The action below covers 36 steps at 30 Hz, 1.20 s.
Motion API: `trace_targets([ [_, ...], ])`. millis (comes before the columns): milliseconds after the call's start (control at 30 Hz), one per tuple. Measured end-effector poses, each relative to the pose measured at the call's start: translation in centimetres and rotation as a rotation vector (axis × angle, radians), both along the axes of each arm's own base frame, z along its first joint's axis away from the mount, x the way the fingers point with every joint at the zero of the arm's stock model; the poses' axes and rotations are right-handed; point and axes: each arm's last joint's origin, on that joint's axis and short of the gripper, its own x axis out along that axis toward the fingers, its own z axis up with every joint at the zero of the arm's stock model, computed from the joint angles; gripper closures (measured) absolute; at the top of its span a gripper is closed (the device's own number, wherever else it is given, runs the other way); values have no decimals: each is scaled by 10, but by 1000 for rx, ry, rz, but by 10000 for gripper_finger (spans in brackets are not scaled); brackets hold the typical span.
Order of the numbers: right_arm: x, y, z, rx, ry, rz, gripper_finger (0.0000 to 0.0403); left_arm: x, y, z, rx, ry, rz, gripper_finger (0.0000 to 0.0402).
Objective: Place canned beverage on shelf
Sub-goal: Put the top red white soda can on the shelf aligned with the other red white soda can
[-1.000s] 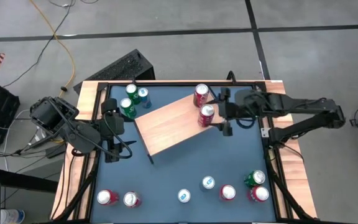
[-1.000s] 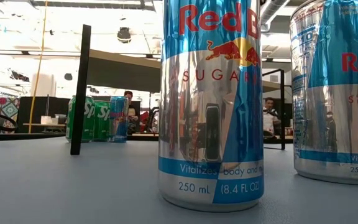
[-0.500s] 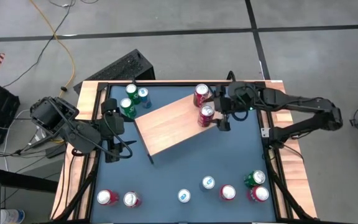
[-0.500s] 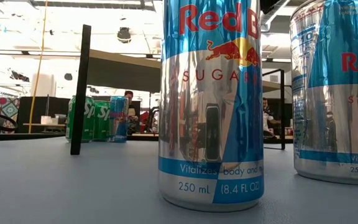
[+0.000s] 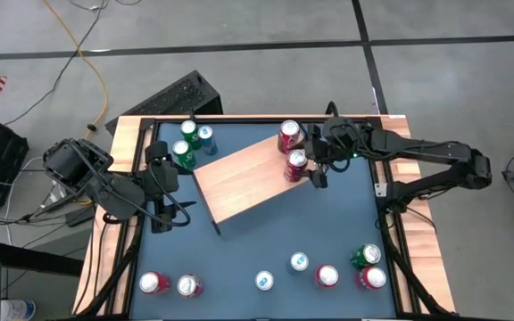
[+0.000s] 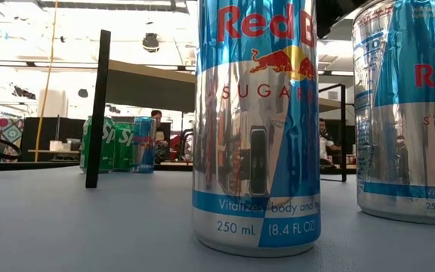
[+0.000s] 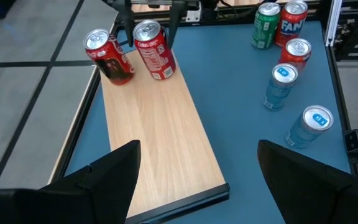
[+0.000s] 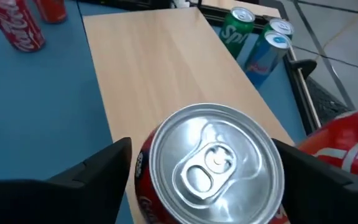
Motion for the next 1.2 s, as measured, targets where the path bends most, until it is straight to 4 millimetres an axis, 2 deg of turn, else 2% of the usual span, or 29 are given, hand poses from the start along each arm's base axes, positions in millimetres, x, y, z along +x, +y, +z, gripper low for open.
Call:
trace_targets([
  [233,0,0,0,49,6,-137,113,0,0,0,-11,-3,8,93],
  [333,0,5,0,72,9,-185,125,0,0,0,-17,-1,6,93],
  [733,0,41,-3,9,-16,-542,130,0,0,0,-14,5,-1,93],
  [933,-3,50,-4,21,-87,-722,131,0,0,0,-13,4,-1,93],
  [1200,-2,57,-6,126,-156,-835,131,0,0,0,-13,4,0,93],
])
